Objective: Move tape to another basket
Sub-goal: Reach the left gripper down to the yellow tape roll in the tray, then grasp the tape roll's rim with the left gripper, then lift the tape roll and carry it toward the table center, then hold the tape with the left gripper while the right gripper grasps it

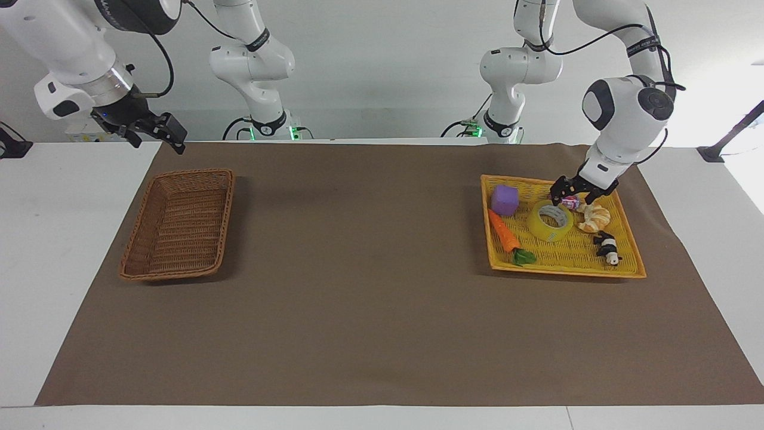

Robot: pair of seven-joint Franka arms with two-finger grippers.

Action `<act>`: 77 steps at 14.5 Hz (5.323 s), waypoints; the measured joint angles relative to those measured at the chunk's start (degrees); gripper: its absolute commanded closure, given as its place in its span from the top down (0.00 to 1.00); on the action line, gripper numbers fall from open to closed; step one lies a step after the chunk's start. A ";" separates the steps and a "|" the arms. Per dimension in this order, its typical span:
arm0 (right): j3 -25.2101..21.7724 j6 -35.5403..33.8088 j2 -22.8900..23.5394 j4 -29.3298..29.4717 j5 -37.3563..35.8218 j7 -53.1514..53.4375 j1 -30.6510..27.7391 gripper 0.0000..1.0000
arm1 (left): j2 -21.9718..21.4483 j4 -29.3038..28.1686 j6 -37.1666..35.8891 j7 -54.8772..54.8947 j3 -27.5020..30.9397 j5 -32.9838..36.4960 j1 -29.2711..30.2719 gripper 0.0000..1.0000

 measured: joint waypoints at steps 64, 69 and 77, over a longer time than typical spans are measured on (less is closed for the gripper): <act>-0.10 24.48 -3.32 -25.62 59.71 -23.87 4.88 1.00 | 9.45 27.19 -11.87 -47.84 -1.16 -19.25 -33.92 0.00; -0.03 35.22 -0.14 -28.04 69.32 -23.46 17.96 1.00 | 9.32 27.18 -12.27 -47.84 -1.11 -19.25 -33.92 0.00; -0.09 43.88 0.80 -28.05 76.06 -18.02 27.98 1.00 | 8.82 27.18 -12.63 -47.84 -0.86 -19.25 -33.90 0.00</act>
